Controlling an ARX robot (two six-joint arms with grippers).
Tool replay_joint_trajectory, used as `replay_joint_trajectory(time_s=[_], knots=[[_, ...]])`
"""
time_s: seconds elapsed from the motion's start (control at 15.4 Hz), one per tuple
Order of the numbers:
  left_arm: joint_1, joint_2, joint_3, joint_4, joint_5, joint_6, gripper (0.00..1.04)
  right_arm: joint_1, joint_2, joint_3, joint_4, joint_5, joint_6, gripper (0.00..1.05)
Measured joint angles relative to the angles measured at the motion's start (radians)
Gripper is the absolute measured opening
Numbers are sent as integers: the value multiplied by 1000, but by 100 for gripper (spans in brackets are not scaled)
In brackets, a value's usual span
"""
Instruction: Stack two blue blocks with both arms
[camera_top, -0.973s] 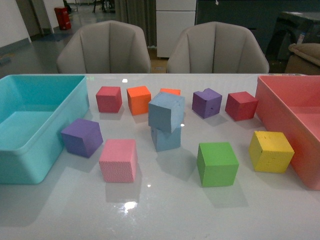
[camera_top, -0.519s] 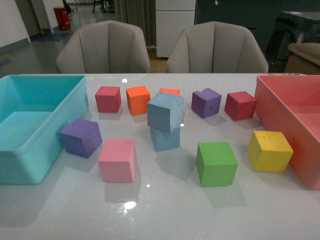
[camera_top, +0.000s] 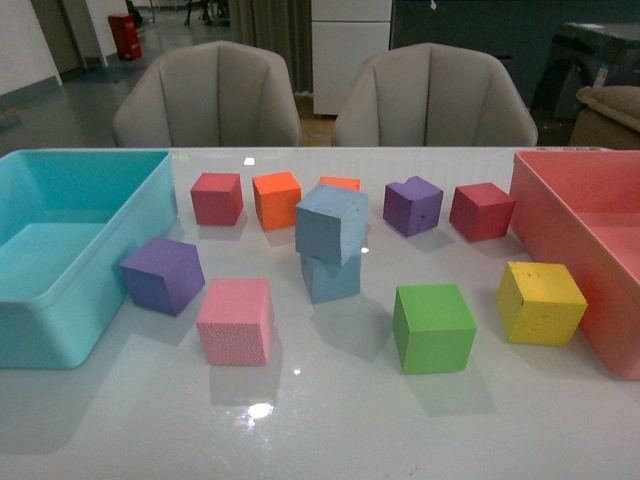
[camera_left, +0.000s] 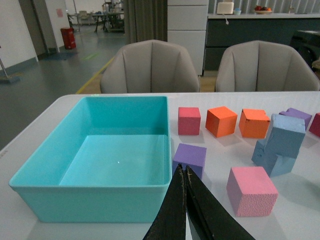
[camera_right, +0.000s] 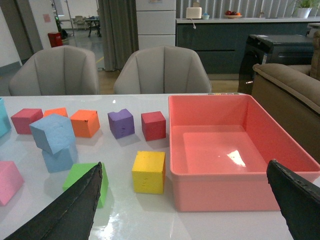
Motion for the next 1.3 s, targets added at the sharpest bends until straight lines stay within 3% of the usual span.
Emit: replay_joint_trajectory(time_s=[0.71,0.78,0.84,1.1,1.17,1.3], knots=[[0,-295,0,-285,0,0,2,0,0,0,0,0,0,98],[0,-321,0,-322,0,0,2,0,0,0,0,0,0,98],[0,-428,0,-473,1,0,2,0,0,0,0,0,0,98],[0,-465,0,-464,0,0,2,0,0,0,0,0,0,98],[0,-464,0,-467,-1,0,6,0,0,0,0,0,0,98],[0,-465,0,-467,0,0,32,0,0,0,0,0,0,98]])
